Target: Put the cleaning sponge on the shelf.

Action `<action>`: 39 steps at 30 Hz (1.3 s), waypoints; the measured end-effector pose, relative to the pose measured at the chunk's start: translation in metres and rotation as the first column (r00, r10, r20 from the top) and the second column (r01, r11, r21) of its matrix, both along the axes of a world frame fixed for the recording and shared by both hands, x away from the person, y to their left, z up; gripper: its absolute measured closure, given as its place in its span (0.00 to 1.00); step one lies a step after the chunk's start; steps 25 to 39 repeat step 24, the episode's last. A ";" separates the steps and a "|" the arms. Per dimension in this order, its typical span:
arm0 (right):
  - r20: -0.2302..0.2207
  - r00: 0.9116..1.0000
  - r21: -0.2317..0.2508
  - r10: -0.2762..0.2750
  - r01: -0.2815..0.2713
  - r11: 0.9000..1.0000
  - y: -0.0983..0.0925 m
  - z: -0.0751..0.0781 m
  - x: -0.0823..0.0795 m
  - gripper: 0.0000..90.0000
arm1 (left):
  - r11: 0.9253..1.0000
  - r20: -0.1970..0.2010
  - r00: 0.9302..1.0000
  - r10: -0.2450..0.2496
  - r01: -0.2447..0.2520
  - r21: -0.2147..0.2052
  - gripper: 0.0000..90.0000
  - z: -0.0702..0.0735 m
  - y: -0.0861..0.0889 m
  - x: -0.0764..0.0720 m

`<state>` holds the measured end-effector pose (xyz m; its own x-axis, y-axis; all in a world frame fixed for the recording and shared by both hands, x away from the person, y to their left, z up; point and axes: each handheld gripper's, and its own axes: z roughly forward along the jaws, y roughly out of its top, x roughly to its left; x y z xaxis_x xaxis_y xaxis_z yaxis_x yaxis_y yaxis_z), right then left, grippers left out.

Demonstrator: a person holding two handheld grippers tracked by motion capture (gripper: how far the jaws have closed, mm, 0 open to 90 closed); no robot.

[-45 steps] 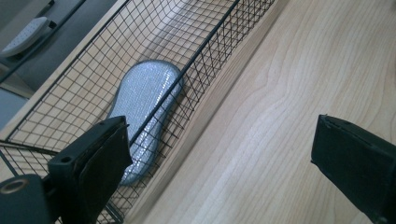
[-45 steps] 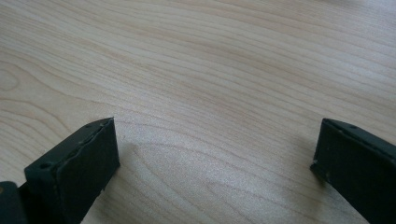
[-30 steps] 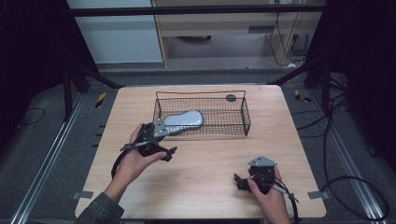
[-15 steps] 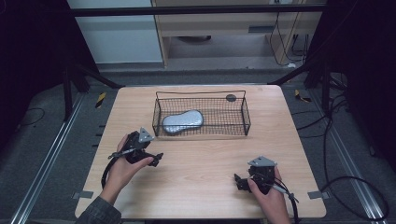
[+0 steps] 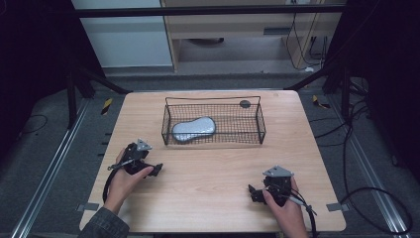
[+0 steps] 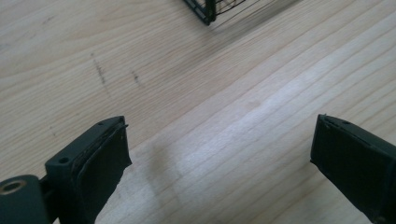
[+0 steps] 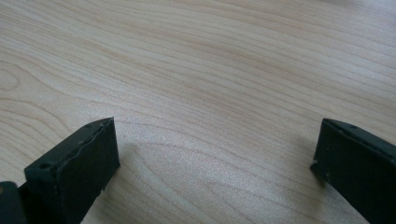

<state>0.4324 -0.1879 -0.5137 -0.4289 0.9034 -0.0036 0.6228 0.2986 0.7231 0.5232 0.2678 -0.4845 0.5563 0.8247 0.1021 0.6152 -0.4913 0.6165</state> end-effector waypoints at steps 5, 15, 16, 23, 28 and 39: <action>0.000 1.000 0.000 0.000 0.000 1.000 0.000 0.000 0.000 0.00 | 1.000 -0.013 1.000 0.020 -0.020 -0.018 0.04 -0.007 0.007 0.002; 0.000 1.000 0.000 0.000 0.000 1.000 0.000 0.000 0.000 0.00 | 0.993 0.009 0.999 0.037 -0.036 -0.109 0.00 -0.019 0.019 0.005; 0.001 1.000 0.000 0.001 -0.001 1.000 0.000 0.000 0.000 0.00 | 0.993 0.016 0.999 0.039 -0.037 -0.114 0.00 -0.020 0.019 0.005; 0.001 1.000 0.000 0.001 -0.001 1.000 0.000 0.000 0.000 0.00 | 0.990 0.053 0.998 0.044 -0.036 -0.137 0.00 -0.024 0.021 0.003; 0.001 1.000 -0.001 0.001 -0.001 1.000 0.000 0.000 0.000 0.00 | 0.990 0.053 0.998 0.044 -0.036 -0.137 0.00 -0.024 0.021 0.003; 0.001 1.000 -0.001 0.001 -0.001 1.000 0.000 0.000 0.000 0.00 | 0.990 0.053 0.998 0.044 -0.036 -0.137 0.00 -0.024 0.021 0.003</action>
